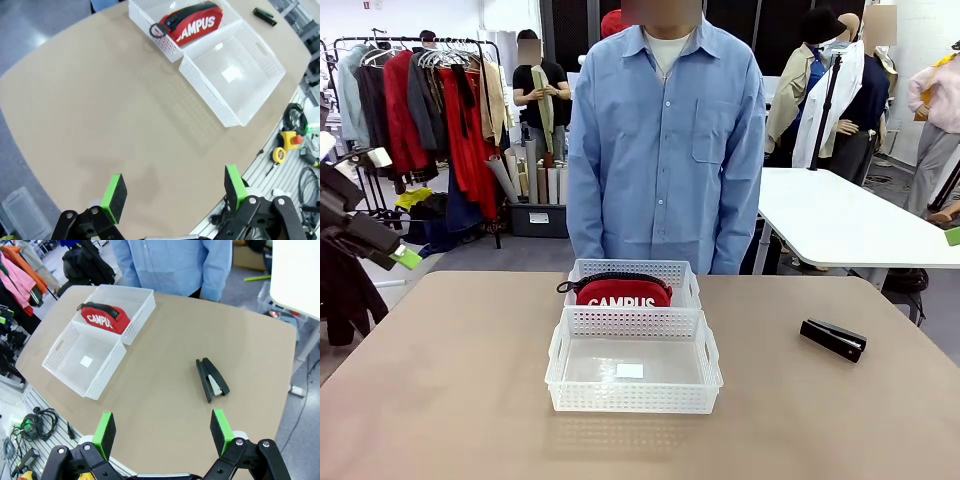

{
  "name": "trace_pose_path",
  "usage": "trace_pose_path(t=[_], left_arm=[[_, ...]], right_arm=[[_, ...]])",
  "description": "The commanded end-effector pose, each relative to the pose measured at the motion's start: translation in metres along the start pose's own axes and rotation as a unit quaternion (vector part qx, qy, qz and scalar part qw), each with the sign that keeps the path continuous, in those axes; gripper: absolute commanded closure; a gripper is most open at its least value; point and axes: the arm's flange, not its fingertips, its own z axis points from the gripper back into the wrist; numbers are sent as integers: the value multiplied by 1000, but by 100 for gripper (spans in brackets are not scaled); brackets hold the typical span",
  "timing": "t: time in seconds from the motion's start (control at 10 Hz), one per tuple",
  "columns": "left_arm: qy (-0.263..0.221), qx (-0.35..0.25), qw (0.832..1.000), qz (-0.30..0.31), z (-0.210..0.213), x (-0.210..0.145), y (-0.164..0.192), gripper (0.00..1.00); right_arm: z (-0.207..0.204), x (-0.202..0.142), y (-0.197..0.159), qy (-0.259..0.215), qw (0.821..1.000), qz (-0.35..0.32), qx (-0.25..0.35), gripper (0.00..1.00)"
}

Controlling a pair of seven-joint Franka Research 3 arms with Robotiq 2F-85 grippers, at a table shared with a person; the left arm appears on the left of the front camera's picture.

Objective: Distribute items into two baskets.
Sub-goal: Pick up the Stapler that the person points to.

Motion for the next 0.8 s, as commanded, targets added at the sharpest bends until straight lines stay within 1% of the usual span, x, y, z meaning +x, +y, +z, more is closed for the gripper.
trace_pose_path(t=[0.0,0.7], left_arm=[[8,1,1000,-3,2,4,-1,0],[8,1,1000,-3,2,4,-1,0]], right_arm=[[1,0,-1,-6,1000,0,8,0],[1,0,-1,-6,1000,0,8,0]])
